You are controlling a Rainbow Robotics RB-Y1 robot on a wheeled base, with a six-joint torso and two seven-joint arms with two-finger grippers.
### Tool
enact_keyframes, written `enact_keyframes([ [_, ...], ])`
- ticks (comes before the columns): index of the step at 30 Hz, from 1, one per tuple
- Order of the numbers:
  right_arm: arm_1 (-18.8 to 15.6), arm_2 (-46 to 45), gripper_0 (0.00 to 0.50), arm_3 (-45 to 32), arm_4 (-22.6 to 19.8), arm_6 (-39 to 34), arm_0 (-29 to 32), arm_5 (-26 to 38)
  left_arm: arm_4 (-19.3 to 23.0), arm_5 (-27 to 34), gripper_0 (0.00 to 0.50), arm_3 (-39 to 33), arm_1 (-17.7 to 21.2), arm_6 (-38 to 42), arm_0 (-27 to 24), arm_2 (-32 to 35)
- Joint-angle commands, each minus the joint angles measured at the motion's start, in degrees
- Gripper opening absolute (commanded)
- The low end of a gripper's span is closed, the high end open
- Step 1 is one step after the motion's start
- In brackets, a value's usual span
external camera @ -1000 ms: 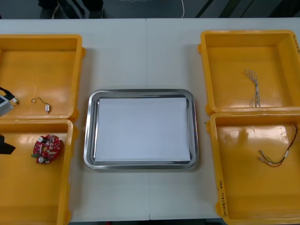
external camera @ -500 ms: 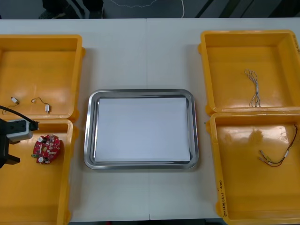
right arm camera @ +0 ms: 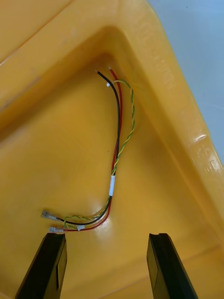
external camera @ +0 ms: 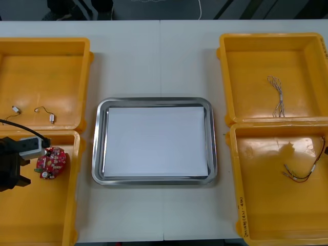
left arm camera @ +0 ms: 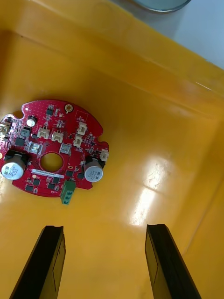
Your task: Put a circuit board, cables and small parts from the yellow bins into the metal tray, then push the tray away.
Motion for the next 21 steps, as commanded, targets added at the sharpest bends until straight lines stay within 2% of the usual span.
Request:
enact_keyframes([
  [1,1.2,1.2,0.500,-0.2,1.3,-3.0,2.5,-2.1,-2.3,-0.7,0.500,-0.3,-3.8,-7.7,-0.7,0.4],
  [8,3.6,1.9,0.500,-0.2,3.8,-4.2,2.6,-3.3,-5.0,-2.8,0.500,-0.2,-6.4,-7.7,0.0,0.0],
  [13,6.0,2.9,0.500,-0.2,8.3,-4.5,2.6,-4.7,-6.1,-5.3,0.500,0.4,-6.4,-7.7,0.0,-1.3],
  [21,7.5,3.8,0.500,-0.2,10.5,-5.1,3.1,-5.7,-7.8,-6.4,0.500,1.1,-6.4,-7.7,0.3,-2.2],
])
